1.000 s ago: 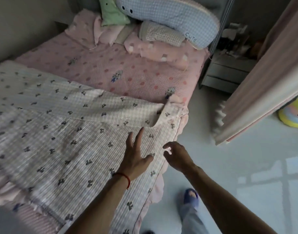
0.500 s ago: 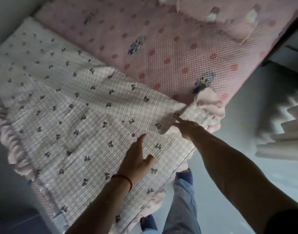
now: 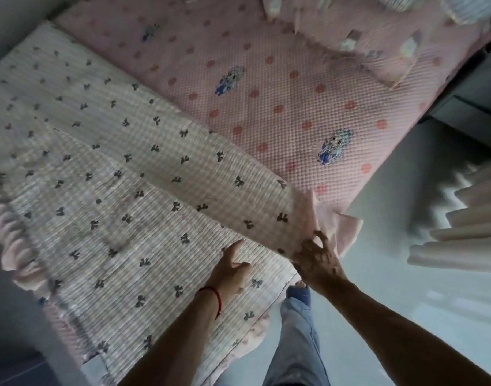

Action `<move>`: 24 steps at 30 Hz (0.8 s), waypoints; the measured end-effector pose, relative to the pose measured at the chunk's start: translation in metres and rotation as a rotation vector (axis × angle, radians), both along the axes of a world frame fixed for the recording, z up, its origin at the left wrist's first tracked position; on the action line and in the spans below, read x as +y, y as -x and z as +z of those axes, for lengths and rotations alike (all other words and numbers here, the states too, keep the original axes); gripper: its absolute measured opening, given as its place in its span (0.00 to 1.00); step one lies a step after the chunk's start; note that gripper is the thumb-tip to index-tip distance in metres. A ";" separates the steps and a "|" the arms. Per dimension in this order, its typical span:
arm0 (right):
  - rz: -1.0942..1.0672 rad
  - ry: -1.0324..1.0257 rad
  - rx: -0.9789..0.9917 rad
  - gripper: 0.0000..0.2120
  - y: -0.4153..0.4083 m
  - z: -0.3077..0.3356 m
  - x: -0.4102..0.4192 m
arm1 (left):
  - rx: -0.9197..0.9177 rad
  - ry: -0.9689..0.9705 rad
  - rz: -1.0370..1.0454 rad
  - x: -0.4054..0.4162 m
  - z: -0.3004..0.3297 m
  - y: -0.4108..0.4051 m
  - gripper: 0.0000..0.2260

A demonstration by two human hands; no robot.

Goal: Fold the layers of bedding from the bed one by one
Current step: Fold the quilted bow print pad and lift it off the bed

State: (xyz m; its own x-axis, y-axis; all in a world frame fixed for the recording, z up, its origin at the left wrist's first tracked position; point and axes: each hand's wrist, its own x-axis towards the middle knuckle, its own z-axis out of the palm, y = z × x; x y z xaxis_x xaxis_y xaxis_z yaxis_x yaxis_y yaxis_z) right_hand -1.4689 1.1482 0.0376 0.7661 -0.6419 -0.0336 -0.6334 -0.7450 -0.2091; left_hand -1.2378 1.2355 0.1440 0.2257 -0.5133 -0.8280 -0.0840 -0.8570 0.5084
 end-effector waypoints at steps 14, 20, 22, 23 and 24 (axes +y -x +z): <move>-0.203 0.102 -0.190 0.14 -0.101 0.081 0.282 | 0.205 0.205 0.420 0.150 0.011 -0.157 0.07; -0.388 -0.192 -0.060 0.08 -0.142 0.031 0.364 | -0.038 0.178 0.300 0.263 -0.002 -0.198 0.06; -0.412 -0.287 0.009 0.18 -0.160 0.012 0.390 | -0.128 0.101 0.304 0.288 -0.011 -0.216 0.10; -0.423 -0.322 0.017 0.20 -0.170 0.010 0.398 | -0.164 0.085 0.303 0.297 -0.013 -0.225 0.12; -0.415 -0.336 0.022 0.22 -0.178 0.008 0.404 | -0.198 0.075 0.288 0.304 -0.016 -0.235 0.14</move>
State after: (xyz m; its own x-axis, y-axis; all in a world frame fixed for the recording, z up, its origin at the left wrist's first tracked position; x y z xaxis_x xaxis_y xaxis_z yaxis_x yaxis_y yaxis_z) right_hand -1.2906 1.5524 0.0453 0.4464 -0.8422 -0.3024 -0.8677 -0.3249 -0.3763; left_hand -1.0028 1.5394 0.1281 0.5221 -0.4627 -0.7164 0.0527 -0.8209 0.5686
